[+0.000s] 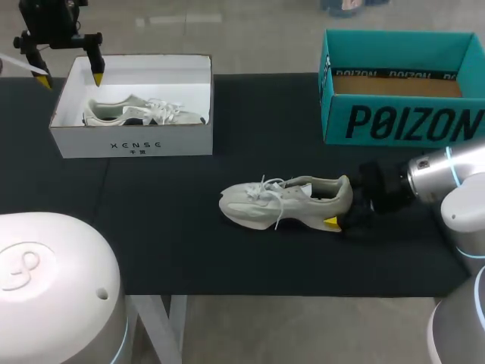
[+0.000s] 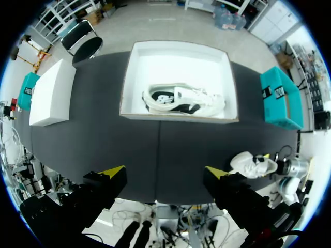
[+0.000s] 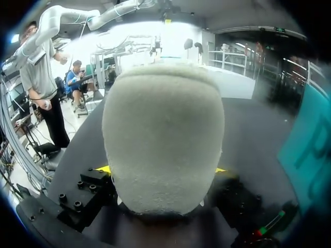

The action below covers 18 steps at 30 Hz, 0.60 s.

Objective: Take the shoe out of the shoebox, open the shoe tongue, remove and reinsert the insole, then place the shoe into the shoebox

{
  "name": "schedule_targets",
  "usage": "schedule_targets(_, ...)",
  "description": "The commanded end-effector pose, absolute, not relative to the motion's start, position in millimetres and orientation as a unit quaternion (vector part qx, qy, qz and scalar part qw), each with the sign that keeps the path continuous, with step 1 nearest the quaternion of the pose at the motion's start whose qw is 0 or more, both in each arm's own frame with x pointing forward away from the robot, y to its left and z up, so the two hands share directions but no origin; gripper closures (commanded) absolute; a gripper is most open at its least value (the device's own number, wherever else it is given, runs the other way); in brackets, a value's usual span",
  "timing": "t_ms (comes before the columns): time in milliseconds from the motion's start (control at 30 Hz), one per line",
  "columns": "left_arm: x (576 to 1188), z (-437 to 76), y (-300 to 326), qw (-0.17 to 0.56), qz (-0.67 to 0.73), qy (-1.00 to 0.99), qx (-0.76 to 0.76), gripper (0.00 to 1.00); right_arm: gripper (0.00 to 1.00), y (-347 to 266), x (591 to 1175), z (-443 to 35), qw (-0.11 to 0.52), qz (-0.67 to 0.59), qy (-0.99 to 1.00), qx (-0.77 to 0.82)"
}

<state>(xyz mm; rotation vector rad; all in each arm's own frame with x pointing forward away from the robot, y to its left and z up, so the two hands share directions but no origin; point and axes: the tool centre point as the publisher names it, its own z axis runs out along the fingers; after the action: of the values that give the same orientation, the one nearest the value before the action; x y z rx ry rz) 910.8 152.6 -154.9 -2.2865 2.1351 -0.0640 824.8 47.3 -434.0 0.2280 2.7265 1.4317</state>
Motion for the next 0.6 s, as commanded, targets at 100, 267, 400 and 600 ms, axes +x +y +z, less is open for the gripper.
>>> schedule_targets(100,910.3,-154.8,152.6,0.007,-0.020,0.682,-0.731,0.00,1.00,47.2,820.1,-436.8,0.025,0.447,0.892,0.064)
schedule_targets(267,910.3,-154.8,152.6,0.007,-0.020,0.682,-0.731,0.00,1.00,40.8,819.7,-435.8,0.030,0.439,0.895,0.065)
schedule_targets(400,910.3,-154.8,152.6,0.007,-0.020,0.682,-0.731,0.00,1.00,38.3,819.9,-437.0,0.031,0.437,0.896,0.073)
schedule_targets(600,910.3,-154.8,152.6,0.007,-0.020,0.682,-0.731,0.00,1.00,38.3,819.9,-437.0,0.031,0.437,0.896,0.073)
